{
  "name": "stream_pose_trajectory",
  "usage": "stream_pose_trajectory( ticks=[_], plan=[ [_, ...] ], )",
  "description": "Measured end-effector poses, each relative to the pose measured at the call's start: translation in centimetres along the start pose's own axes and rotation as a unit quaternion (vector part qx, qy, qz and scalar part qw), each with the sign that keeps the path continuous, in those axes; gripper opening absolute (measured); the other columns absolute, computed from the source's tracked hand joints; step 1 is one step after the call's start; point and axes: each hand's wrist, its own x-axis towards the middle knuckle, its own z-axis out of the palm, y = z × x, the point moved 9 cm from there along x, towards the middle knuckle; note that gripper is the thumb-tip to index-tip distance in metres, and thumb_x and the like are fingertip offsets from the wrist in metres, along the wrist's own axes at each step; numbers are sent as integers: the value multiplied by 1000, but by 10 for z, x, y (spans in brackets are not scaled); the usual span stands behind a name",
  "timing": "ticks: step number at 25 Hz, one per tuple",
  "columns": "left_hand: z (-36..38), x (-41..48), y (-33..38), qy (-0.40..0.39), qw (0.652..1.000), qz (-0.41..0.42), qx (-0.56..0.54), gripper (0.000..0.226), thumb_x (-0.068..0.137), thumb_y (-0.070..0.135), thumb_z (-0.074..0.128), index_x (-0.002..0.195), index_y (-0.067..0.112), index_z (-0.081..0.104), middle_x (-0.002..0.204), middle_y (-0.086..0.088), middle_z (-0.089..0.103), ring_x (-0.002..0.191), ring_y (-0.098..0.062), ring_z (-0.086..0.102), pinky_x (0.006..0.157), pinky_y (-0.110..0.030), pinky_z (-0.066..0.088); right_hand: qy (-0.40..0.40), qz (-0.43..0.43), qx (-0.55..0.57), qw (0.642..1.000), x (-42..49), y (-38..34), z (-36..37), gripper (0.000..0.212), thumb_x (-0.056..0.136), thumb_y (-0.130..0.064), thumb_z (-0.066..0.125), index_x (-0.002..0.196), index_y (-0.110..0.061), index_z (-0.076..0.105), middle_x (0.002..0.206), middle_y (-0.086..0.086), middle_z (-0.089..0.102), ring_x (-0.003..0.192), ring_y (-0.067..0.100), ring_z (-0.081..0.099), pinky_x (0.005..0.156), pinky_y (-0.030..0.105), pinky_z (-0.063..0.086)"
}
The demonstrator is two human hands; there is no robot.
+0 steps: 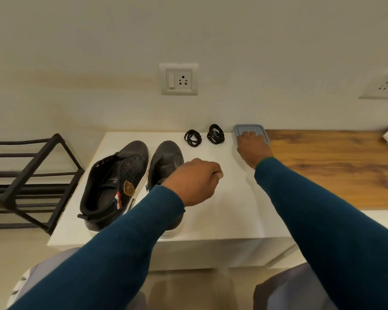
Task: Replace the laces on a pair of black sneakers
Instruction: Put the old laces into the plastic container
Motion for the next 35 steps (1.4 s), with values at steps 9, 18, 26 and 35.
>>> stream_pose_trajectory(
  ticks=[9,18,26,35],
  plan=[
    [62,-30,-3,-12,988,-122,-91,38,104,21,41,141,14,47,127,-11,61,106,-25,62,89,-34,52,31,-159,91,983,-127,-77,-54,77,92,-2,58,154,-9,12,128,18,54,110,34,56,92,53,49],
    [109,-42,-8,9,785,-235,-572,47,102,-2,44,148,5,36,120,-20,63,98,-19,69,60,-21,59,34,-179,272,945,-199,-102,-84,70,93,-13,62,149,-18,20,123,15,55,106,26,55,79,38,56],
    [105,-37,-17,-4,893,-207,-400,23,100,3,53,122,-2,54,110,-12,61,92,-11,59,81,-14,50,86,-204,177,959,-201,-117,-91,42,98,-12,52,137,-6,38,121,17,51,106,28,51,83,41,53],
    [104,-48,-16,7,659,-337,-672,27,100,14,43,122,2,50,113,-27,66,99,-36,70,86,-42,60,136,-86,110,981,-193,-78,-128,37,89,-10,67,124,-6,54,120,20,52,101,32,54,79,41,50]
  ],
)
